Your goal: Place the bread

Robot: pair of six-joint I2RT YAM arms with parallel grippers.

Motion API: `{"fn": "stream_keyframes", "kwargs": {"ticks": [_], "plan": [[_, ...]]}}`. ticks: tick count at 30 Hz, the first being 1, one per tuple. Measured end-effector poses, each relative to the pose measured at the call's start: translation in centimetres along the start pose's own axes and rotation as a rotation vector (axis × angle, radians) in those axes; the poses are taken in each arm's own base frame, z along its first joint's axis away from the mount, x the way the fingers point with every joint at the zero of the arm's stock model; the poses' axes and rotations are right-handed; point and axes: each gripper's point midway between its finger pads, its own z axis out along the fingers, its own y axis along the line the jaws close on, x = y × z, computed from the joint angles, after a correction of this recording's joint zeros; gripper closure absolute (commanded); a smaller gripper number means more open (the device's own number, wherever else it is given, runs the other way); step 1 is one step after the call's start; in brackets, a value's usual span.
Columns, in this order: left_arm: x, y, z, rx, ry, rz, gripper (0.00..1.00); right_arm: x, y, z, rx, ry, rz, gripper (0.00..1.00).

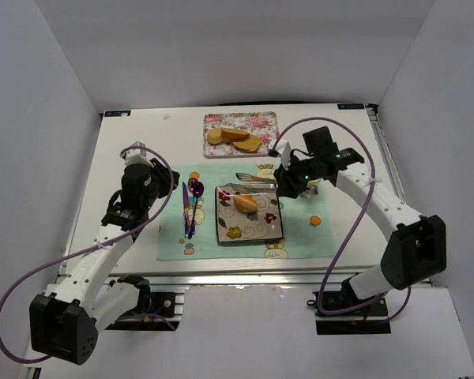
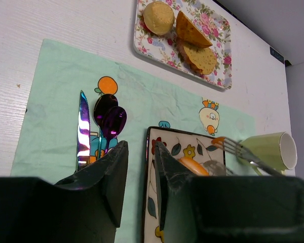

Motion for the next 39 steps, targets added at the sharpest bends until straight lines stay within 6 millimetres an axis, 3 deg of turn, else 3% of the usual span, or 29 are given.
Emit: {"fn": "stream_keyframes", "kwargs": {"ticks": [5, 8, 13, 16, 20, 27, 39], "plan": [[0.0, 0.0, 0.0, 0.000, -0.001, 0.000, 0.62, -4.2, -1.4, -1.5, 0.045, -0.087, -0.055, 0.57], [0.0, 0.0, 0.0, 0.000, -0.001, 0.000, 0.62, -6.6, -3.4, -1.4, 0.092, -0.127, -0.083, 0.58], [0.0, 0.0, 0.0, 0.000, 0.000, 0.000, 0.62, -9.1, -9.2, 1.6, 0.201, -0.116, -0.135, 0.58], [0.0, 0.0, 0.0, 0.000, -0.001, 0.000, 0.62, -9.4, -12.5, 4.1, 0.260, -0.080, -0.184, 0.57], [0.0, 0.0, 0.0, 0.001, -0.001, 0.000, 0.62, -9.0, -15.1, 6.9, 0.305, -0.016, -0.258, 0.56], [-0.2, -0.1, -0.1, 0.003, -0.006, -0.001, 0.62, -8.8, -17.1, 9.1, 0.359, 0.037, -0.325, 0.55], [-0.2, -0.1, -0.1, 0.004, -0.006, -0.001, 0.62, -9.8, -17.3, 8.7, 0.403, 0.008, -0.373, 0.55]]}}
